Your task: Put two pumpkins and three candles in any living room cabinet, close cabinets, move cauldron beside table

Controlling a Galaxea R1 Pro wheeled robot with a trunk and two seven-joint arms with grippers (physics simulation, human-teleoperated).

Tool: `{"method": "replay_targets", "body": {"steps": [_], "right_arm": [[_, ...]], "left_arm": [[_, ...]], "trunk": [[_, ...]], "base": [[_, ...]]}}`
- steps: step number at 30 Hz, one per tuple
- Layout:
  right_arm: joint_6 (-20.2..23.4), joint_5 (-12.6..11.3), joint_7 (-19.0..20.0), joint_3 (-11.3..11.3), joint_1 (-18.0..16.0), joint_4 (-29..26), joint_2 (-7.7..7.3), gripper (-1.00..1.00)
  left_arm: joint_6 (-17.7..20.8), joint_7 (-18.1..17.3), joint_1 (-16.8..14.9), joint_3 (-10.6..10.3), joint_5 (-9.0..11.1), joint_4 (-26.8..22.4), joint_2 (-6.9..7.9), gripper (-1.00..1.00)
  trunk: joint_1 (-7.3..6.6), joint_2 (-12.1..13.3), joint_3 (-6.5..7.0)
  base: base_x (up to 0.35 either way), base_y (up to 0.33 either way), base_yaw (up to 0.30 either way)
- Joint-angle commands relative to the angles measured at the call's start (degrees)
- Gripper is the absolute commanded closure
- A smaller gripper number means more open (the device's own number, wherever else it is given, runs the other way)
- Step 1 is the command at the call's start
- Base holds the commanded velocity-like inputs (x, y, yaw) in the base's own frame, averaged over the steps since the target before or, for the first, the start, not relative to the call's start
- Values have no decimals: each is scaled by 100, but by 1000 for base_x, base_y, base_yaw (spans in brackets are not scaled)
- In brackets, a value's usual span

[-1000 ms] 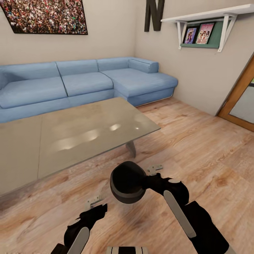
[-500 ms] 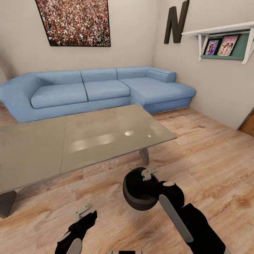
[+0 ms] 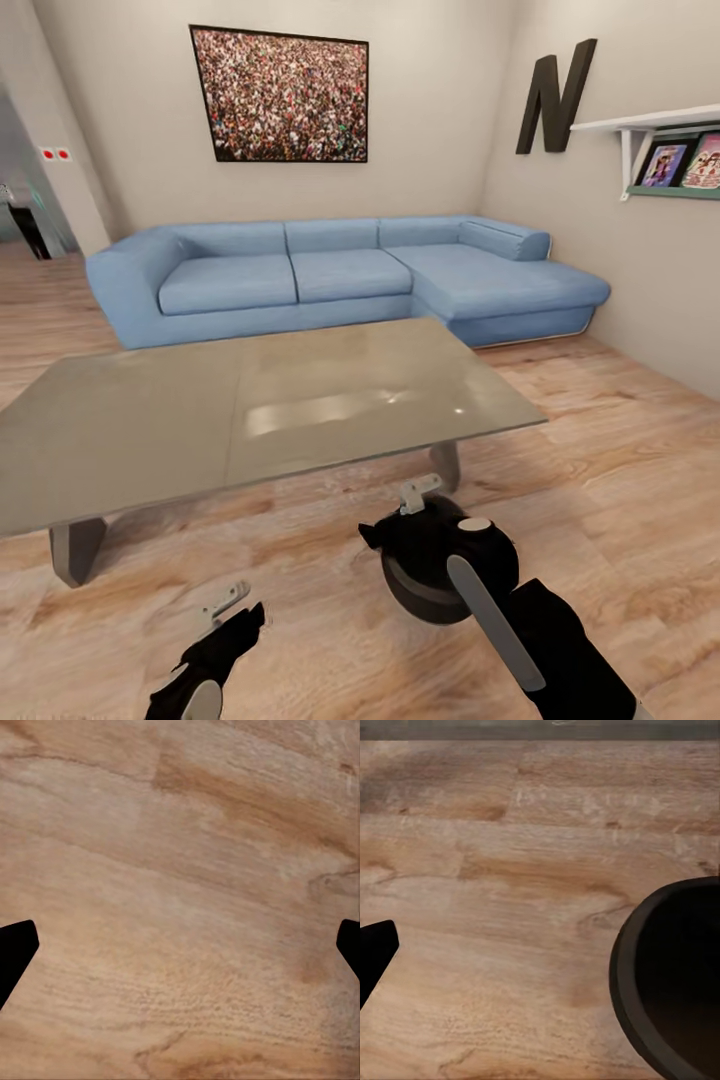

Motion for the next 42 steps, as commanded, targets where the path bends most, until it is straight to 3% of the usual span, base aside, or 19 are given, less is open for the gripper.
{"method": "replay_targets", "body": {"steps": [1, 5, 8, 9, 10, 15, 17, 23, 26, 33, 42], "right_arm": [[15, -55, -68, 9, -5, -6, 12, -100], [56, -45, -105, -26, -14, 8, 206, -100], [62, -51, -117, -48, -27, 59, 289, -100], [52, -50, -126, -53, -30, 93, 323, -100], [34, -54, -192, -69, -38, 234, 465, -100], [10, -50, -307, -94, -43, 448, 657, -100], [7, -36, -355, -88, -43, 504, 707, -100], [10, -53, -470, -50, -37, 556, 763, -100], [13, -69, -496, -39, -34, 587, 832, -100], [13, -47, -517, 70, 5, 602, 1011, -100], [14, -24, -538, 129, 17, 632, 1076, -100]], "left_arm": [[16, 35, -4, 5, 43, -7, 4, -100], [58, -134, -4, 46, 82, -3, 4, -100], [117, -307, -4, 76, 233, 43, 21, -100], [149, -370, -4, 98, 314, 60, 37, -100], [264, -576, -4, 193, 600, 94, 130, -100], [419, -1072, -4, 310, 1029, 248, 380, -100], [457, -1427, -4, 342, 1152, 350, 479, -100], [481, -2056, -4, 371, 1247, 513, 562, -100], [461, -2165, -4, 458, 1264, 569, 578, -100], [405, -2234, -4, 571, 1257, 647, 572, -100], [77, -2183, 6, 572, 1216, 666, 574, -100]], "trunk": [[-4, -1, 18], [-14, 5, 106], [-22, 9, 173], [-24, 10, 195], [-27, 11, 217], [-40, 18, 328], [-45, 21, 372], [-60, 29, 505], [-123, 143, 560], [-123, 143, 560], [-123, 143, 560]], "base": [[0, 0, 286], [0, 0, 290], [0, 0, 293], [0, 0, 294], [0, 0, 294], [0, 0, 295], [0, 0, 295], [0, 0, 295], [0, 0, 295], [0, 0, 296], [-25, -11, 296]]}}
